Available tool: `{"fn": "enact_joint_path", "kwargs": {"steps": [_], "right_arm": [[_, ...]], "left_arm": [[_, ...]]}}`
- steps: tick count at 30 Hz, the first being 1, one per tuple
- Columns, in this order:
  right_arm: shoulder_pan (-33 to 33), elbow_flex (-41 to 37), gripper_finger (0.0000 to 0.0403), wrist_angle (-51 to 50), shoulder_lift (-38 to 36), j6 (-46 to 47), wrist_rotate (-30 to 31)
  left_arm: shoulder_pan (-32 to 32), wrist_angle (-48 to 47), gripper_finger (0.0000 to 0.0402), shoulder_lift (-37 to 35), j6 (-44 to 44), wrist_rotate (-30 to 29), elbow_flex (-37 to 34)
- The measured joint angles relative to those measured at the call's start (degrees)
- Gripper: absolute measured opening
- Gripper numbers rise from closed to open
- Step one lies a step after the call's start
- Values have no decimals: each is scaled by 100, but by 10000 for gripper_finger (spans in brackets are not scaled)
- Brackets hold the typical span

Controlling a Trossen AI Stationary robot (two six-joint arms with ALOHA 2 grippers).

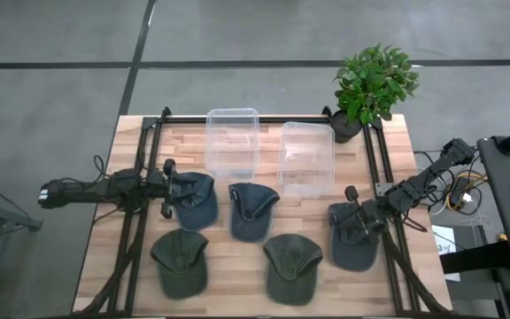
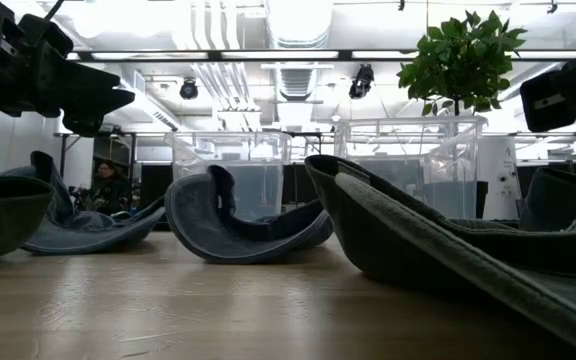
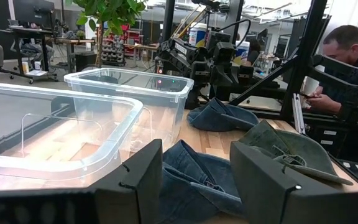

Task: Pick & Place hat
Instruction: Put the right blue cap into the right transparent bin

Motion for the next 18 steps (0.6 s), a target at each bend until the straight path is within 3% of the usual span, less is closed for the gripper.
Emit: {"fn": "enact_joint_path", "kwargs": {"steps": [6, 11, 14, 18], "right_arm": [[-1, 0, 61, -107, 2, 52, -4], [44, 209, 61, -255, 35, 816, -61], [81, 750, 61, -902, 148, 1115, -336], [96, 1678, 61, -2610, 550, 1818, -706]], "left_arm": [[0, 5, 181, 0, 0, 0, 0], [0, 9, 181, 1, -102, 0, 0], [0, 11, 181, 2, -173, 2, 0], [-1, -1, 181, 2, -173, 2, 0]]}}
